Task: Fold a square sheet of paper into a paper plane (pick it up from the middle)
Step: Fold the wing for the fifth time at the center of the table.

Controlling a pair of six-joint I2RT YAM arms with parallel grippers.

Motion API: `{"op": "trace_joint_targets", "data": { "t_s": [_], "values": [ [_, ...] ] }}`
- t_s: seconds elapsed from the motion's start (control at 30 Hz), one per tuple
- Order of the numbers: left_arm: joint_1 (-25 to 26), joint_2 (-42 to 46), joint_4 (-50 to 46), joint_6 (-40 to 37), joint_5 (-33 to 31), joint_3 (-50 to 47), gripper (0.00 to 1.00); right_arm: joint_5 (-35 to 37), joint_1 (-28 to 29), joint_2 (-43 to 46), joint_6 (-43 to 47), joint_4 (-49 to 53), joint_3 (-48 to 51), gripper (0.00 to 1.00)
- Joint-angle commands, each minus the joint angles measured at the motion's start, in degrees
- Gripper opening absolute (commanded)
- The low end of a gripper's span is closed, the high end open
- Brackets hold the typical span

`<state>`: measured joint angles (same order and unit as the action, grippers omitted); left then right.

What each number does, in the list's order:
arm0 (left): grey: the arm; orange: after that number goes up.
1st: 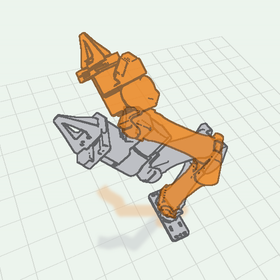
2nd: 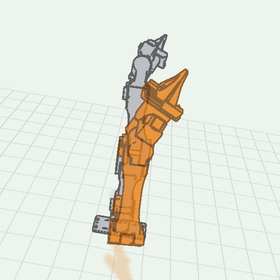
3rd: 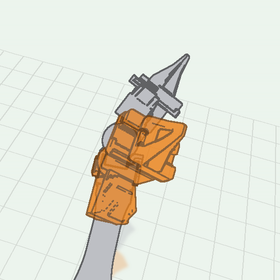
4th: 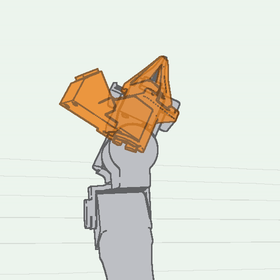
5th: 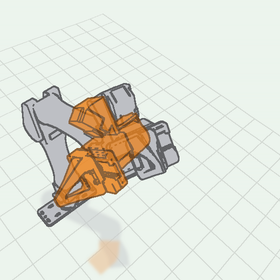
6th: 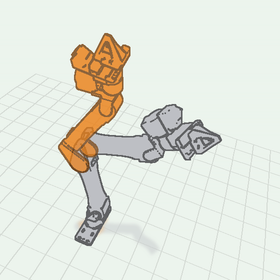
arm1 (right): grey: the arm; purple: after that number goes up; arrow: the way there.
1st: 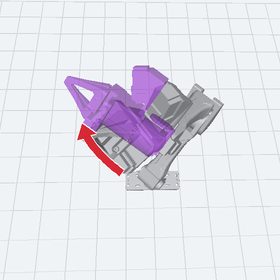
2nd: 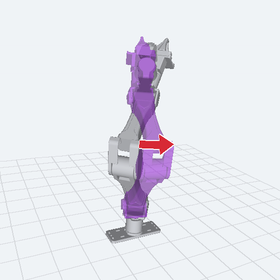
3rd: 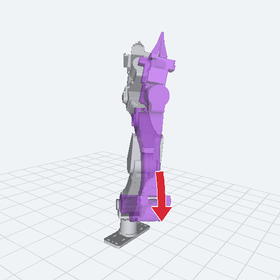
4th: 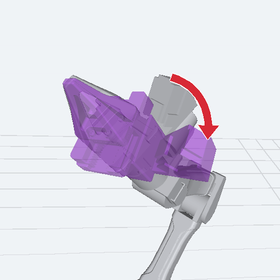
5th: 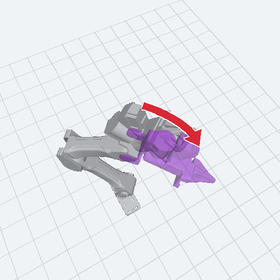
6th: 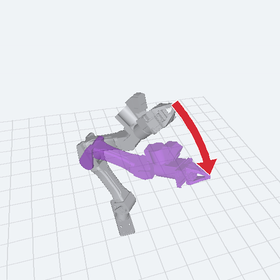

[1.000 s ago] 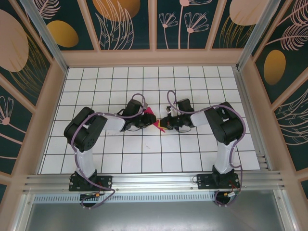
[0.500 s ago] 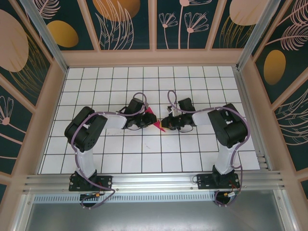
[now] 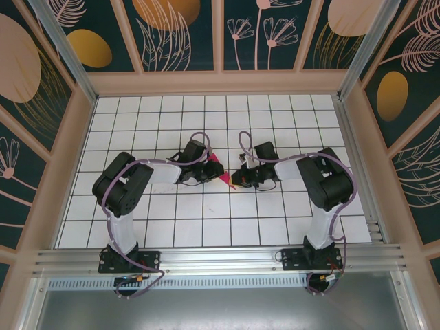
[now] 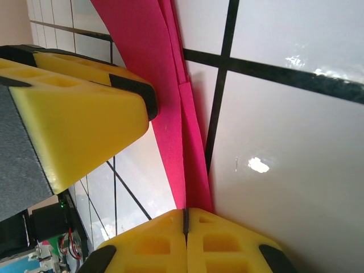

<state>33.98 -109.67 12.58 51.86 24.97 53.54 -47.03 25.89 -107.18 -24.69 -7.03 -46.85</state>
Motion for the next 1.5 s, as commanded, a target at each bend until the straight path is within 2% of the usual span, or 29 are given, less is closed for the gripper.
{"op": "trace_joint_targets", "data": {
  "t_s": [0.0,0.27,0.53,0.83,1.17,1.47],
  "values": [
    [-0.8,-2.9,-6.2,-2.1,-7.0,-0.3,0.28,1.7,-0.4,1.0,1.8,3.9,1.1,0.09],
    [-0.8,-3.3,-6.4,-2.2,-7.1,0.1,0.27,2.7,-0.3,1.1,3.3,5.7,2.3,0.12],
    [-0.8,-3.3,-7.1,-2.5,-7.5,0.4,0.27,6.7,-0.4,-0.5,3.5,7.4,2.4,0.04],
    [-0.8,-3.3,-7.5,-2.6,-7.5,0.8,0.27,7.0,1.0,4.1,5.2,10.3,2.3,0.1],
    [-0.8,-3.4,-7.7,-2.6,-7.9,0.7,0.28,10.3,1.2,3.3,4.7,10.8,4.0,0.05],
    [-0.8,-3.7,-8.0,-2.6,-8.3,0.9,0.28,9.5,1.4,7.9,5.5,12.1,4.4,0.14]
  ]
}}
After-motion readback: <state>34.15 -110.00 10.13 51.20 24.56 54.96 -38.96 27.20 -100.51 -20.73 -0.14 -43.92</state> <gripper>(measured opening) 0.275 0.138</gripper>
